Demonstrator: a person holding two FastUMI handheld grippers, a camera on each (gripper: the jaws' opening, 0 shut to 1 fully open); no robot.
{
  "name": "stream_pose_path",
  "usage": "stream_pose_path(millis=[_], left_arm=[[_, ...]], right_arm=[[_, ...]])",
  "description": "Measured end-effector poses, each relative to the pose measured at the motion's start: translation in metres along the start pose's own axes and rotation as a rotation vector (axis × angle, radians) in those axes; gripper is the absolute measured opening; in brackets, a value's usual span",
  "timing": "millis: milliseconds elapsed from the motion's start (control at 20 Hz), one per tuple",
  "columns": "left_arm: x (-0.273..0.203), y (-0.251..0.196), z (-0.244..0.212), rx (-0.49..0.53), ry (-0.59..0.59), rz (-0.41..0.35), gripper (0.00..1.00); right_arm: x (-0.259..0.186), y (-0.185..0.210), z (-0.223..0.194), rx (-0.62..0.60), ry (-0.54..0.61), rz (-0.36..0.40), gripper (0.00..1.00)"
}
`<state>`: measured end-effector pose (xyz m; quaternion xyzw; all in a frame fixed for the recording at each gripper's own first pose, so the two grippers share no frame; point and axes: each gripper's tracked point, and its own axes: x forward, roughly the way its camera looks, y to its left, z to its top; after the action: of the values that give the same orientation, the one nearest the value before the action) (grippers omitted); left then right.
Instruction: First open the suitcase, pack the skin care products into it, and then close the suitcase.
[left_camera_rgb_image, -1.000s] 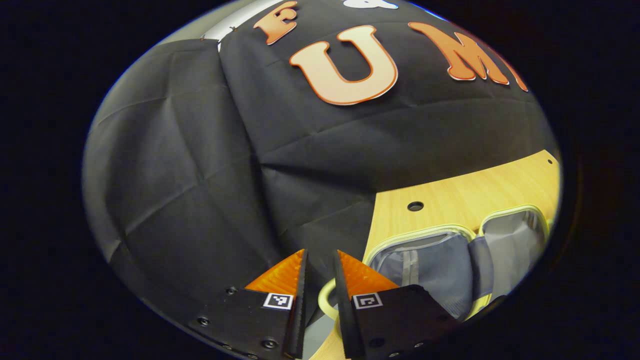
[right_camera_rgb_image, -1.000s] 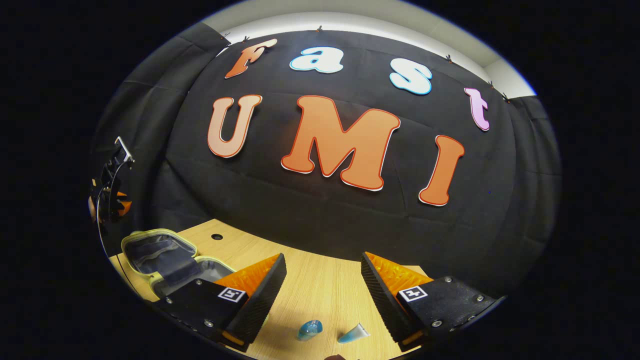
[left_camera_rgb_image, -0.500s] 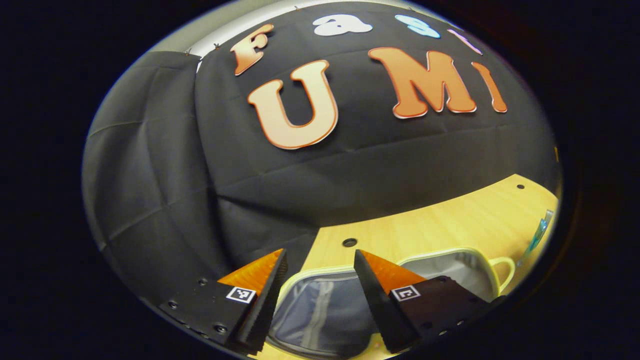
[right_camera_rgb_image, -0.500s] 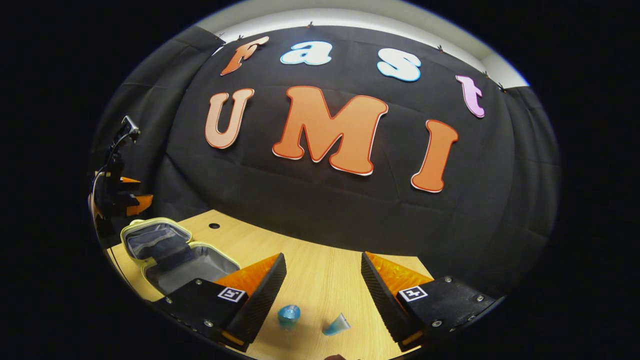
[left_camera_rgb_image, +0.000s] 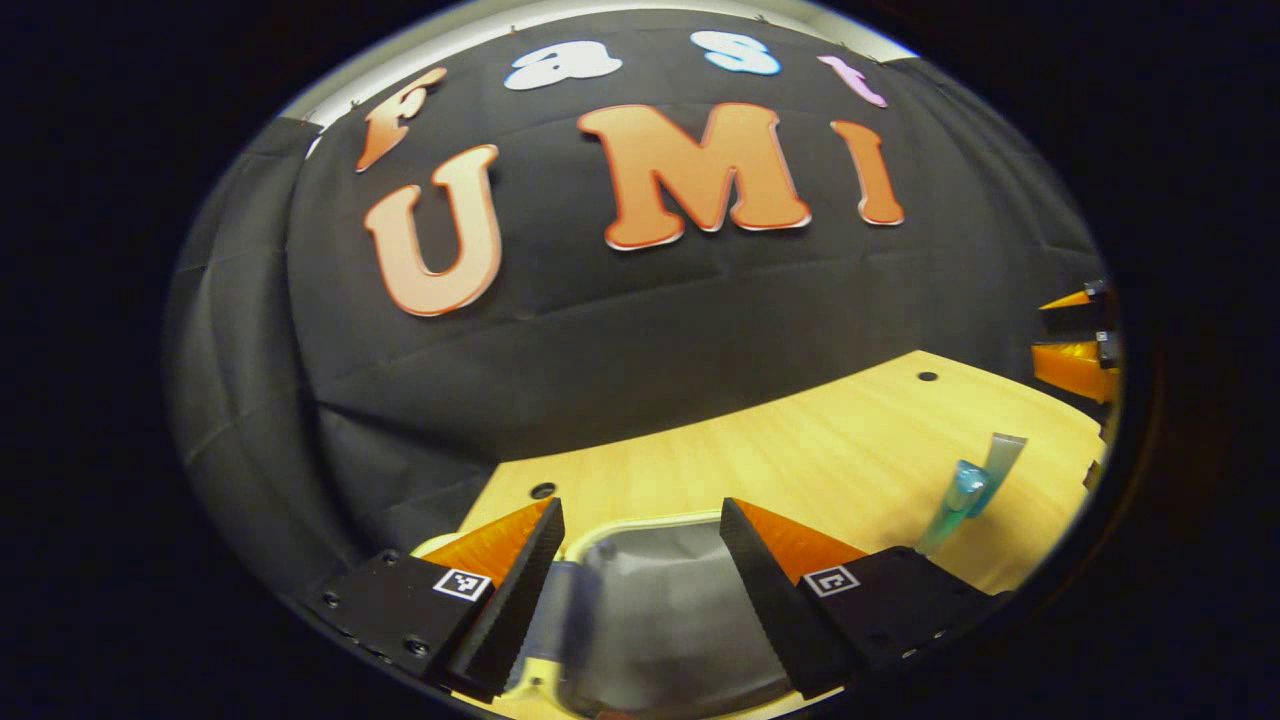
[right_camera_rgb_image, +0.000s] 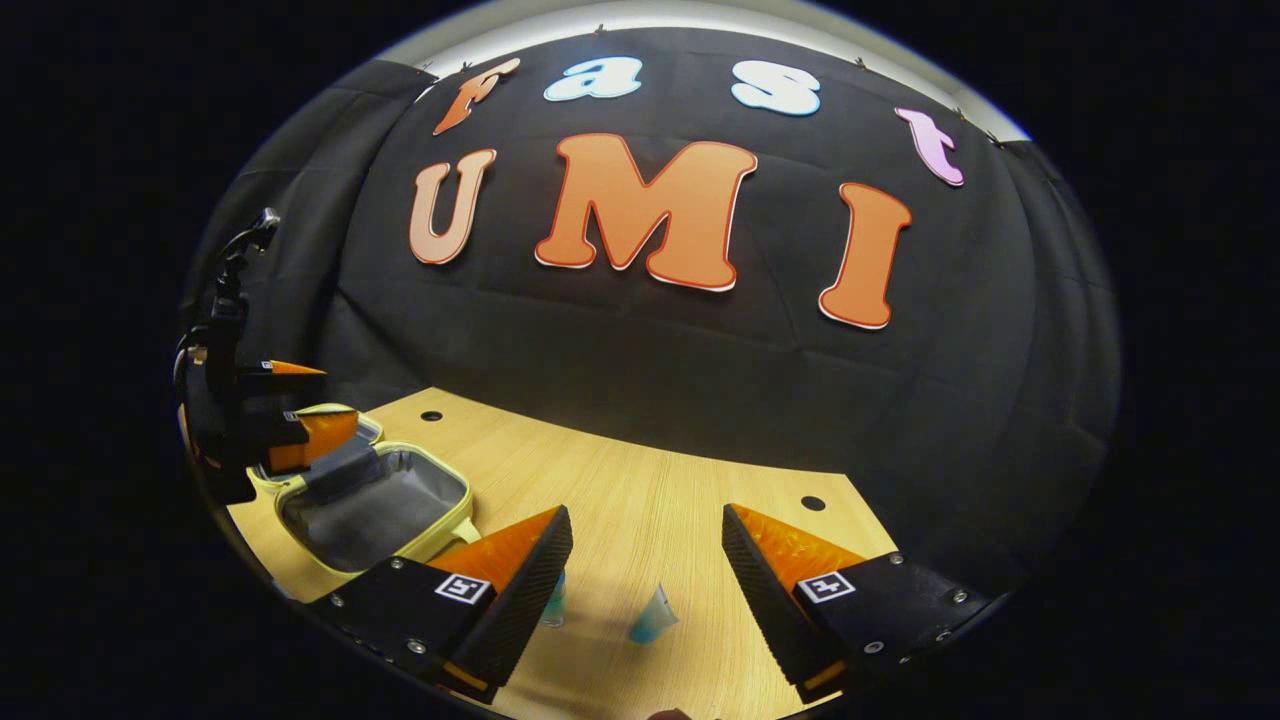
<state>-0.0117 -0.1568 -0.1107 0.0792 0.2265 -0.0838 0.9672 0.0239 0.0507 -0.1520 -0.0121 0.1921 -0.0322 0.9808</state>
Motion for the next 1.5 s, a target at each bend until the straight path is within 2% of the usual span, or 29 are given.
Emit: stream_pose_path(millis=[200,600,1050,1150,1400,1450,1500], left_arm=[[0.002,-0.074,-0.005,-0.037,-0.042,-0.115,0.97],[-0.002,-0.2,-0.035,-0.055,-0.097,-0.336,0.98],[0.041,-0.266,-0.068,-0.077,-0.023,-0.419,0.98],[0.052,-0.276,-0.073,-0.09,0.007,-0.426,0.91],[0.06,-0.286,-0.083,-0.082,0.059,-0.423,0.83],[0.065,-0.29,-0.084,-0.083,0.055,-0.437,0.77],[0.06,-0.29,-0.081,-0.092,0.048,-0.431,0.61]], right_arm=[[0.01,-0.002,-0.03,-0.024,0.006,0.029,0.96],[0.017,-0.005,-0.094,-0.026,0.029,0.025,0.96],[0.04,-0.008,-0.141,-0.018,0.073,0.033,0.96],[0.046,-0.012,-0.151,-0.006,0.084,0.025,0.95],[0.057,-0.009,-0.174,0.019,0.125,0.05,0.94],[0.059,-0.006,-0.176,0.028,0.134,0.063,0.92],[0.062,-0.001,-0.181,0.032,0.147,0.075,0.92]])
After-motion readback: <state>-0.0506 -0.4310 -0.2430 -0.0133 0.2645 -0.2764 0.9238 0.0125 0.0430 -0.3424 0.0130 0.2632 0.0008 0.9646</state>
